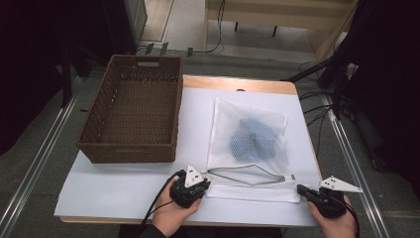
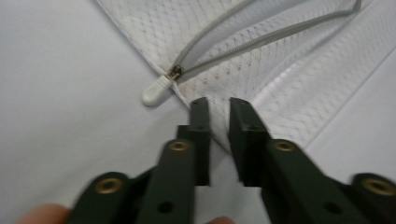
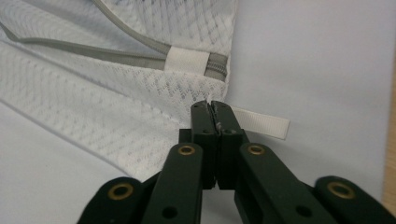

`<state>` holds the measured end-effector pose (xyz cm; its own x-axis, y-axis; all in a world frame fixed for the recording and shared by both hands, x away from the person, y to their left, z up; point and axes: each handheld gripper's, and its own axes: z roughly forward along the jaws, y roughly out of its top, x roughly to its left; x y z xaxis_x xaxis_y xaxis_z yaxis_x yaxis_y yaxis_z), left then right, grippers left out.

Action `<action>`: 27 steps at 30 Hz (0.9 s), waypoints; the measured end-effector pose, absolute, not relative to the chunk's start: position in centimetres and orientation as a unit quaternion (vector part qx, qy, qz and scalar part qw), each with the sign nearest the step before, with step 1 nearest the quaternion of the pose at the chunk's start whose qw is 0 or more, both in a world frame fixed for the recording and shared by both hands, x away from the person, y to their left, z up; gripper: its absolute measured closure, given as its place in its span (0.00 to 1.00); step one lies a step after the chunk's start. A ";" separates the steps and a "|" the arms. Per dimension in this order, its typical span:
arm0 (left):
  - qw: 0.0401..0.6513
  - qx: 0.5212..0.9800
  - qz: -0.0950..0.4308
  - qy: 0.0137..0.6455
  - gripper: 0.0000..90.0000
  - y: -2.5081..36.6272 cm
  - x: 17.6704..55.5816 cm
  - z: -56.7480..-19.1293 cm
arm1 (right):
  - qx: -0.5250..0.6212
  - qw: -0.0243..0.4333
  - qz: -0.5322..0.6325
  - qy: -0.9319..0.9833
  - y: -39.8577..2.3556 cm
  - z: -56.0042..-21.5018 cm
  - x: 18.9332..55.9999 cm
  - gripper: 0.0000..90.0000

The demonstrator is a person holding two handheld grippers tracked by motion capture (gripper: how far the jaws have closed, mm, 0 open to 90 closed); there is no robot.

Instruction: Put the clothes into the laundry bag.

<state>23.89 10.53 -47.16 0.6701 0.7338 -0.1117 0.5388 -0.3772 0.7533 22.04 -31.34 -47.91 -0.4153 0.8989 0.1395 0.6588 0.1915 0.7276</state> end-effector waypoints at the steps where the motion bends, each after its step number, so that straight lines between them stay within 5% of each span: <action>1: 0.415 0.812 0.123 0.392 0.76 10.8 24.0 -46.9 | 0.516 0.170 0.382 0.748 -31.4 -47.6 22.0 0.90; 4: 0.434 0.786 0.138 0.418 0.66 11.4 24.8 -46.5 | 0.514 0.187 0.410 0.730 -31.7 -47.0 22.2 0.83; 13: 0.395 0.803 0.136 0.426 0.63 9.1 27.0 -47.5 | 0.533 0.165 0.404 0.725 -30.4 -48.2 26.4 0.68; 17: 0.383 0.812 0.145 0.417 0.73 8.9 26.8 -47.7 | 0.513 0.154 0.392 0.748 -29.5 -48.4 26.5 0.76; 21: 0.382 0.817 0.140 0.409 0.89 8.8 26.7 -47.7 | 0.507 0.147 0.384 0.757 -29.3 -48.5 26.4 0.96; 27: 0.383 0.814 0.131 0.417 0.93 9.5 26.7 -47.6 | 0.521 0.161 0.371 0.752 -30.4 -48.3 26.1 1.00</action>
